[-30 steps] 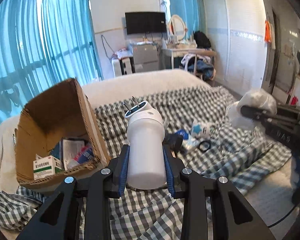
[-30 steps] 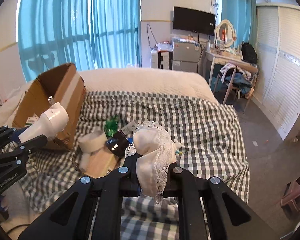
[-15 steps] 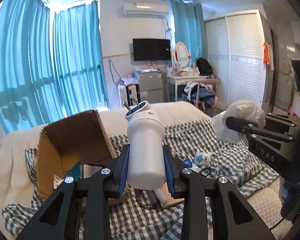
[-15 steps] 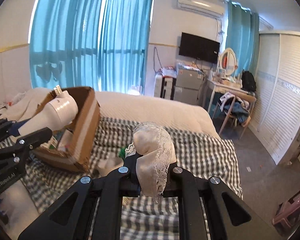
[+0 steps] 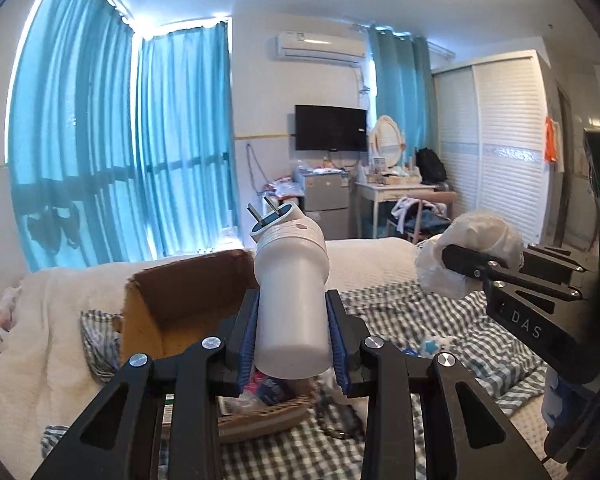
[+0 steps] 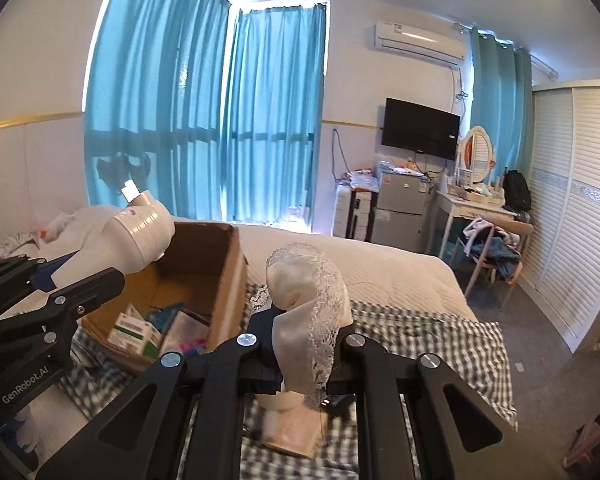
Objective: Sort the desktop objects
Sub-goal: 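Lift and carry the plug device and lace tissue with both grippers over the cardboard box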
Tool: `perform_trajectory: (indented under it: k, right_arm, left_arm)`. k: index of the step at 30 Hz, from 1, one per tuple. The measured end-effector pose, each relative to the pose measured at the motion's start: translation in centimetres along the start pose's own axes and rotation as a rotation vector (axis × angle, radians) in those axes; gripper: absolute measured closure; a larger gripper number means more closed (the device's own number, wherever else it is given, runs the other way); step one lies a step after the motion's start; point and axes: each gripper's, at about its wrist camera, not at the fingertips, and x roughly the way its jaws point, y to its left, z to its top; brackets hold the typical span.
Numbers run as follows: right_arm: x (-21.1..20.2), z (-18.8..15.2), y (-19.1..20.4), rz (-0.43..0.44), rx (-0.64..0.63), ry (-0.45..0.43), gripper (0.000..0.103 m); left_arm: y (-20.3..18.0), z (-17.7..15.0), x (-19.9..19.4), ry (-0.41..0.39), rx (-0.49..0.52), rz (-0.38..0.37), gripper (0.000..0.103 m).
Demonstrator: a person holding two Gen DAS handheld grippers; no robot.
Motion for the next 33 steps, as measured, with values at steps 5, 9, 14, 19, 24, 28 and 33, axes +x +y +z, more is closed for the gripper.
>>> perform_trajectory:
  k: [5,9,14,19,24,28,33]
  right_arm:
    - [0.9,0.6,1.8,0.026,0.005,-0.016,0.092]
    - [1.8,0.9,3.2,0.052,0.008,-0.024,0.092]
    - [3.3,1.2,4.9,0.114,0.004,-0.029,0.092]
    - [5.0,1.2,6.7,0.164,-0.013,-0.026,0.092]
    - [6.9,0.8,7.9,0.206,-0.018,-0.014,0.092]
    - [9.0,0.2,8.9,0.244,-0.027,0.006,0.092]
    - [11.7,-0.6,9.8,0.273,-0.049,0.037,0.092]
  left_arm:
    - [2.6,0.0,0.1,-0.005,-0.032,0.019,0.071]
    - [4.4,-0.2,0.2,-0.010,-0.059,0.068,0.071]
    - [6.2,-0.4,0.5,-0.010,-0.083,0.116,0.071]
    - [7.4,-0.9,1.4,0.004,-0.097,0.139,0.071]
    - [7.6,-2.3,3.2,0.047,-0.101,0.162,0.071]
    - [7.9,-3.1,4.7,0.081,-0.105,0.170,0.071]
    - [8.6,-3.7,6.1,0.112,-0.124,0.183,0.071]
